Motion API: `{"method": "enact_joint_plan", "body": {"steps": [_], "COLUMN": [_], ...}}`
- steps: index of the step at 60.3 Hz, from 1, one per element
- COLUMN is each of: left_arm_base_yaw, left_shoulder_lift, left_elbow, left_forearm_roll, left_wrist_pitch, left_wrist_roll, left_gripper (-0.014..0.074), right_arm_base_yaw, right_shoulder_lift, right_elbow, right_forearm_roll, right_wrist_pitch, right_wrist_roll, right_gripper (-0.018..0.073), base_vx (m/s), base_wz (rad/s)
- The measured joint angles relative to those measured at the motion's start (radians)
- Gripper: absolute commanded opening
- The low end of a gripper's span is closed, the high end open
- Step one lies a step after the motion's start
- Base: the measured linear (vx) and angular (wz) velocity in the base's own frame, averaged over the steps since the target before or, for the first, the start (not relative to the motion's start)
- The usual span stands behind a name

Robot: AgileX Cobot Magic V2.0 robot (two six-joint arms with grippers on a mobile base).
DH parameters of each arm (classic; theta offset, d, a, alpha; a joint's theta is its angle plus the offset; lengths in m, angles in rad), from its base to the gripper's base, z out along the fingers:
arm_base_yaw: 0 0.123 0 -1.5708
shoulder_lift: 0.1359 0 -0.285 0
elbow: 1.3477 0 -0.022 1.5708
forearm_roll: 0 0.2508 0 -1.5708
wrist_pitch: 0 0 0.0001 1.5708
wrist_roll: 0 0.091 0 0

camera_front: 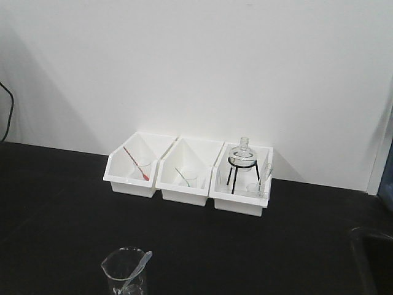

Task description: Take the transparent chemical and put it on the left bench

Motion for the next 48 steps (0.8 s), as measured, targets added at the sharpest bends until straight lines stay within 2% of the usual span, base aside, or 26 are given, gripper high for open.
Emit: {"method": "enact_joint_plan", "body": {"steps": [6, 11, 20, 48], "left_arm_base_yaw": [0.000, 0.000, 0.000, 0.000], "left_shoulder_lift": [0.000, 0.000, 0.000, 0.000], "left_elbow": [0.000, 0.000, 0.000, 0.000], "left_forearm_roll": [0.000, 0.000, 0.000, 0.000], "left_wrist_pitch": [0.000, 0.000, 0.000, 0.000], "left_wrist_roll": [0.000, 0.000, 0.000, 0.000], "left_gripper": [-0.0003, -0.0003, -0.0003, -0.0003], "right_arm_base_yaw": [-0.062, -0.107, -0.143, -0.146], "right_shoulder_lift": [-0.033, -0.060, -0.087, -0.087], "right_elbow": [0.121, 0.218, 0.331, 0.336], "right_forearm_roll": [0.091, 0.110, 0.117, 0.117], "right_wrist_pitch": [-0.080, -0.167, -0.300, -0.298], "right_wrist_roll": [-0.098, -0.156, -0.180, -0.183], "right_gripper": [-0.0011, -0.0010, -0.0008, -0.0008], "base_vx": [0.00, 0.00, 0.00, 0.00], "base_wz": [0.00, 0.00, 0.00, 0.00]}}
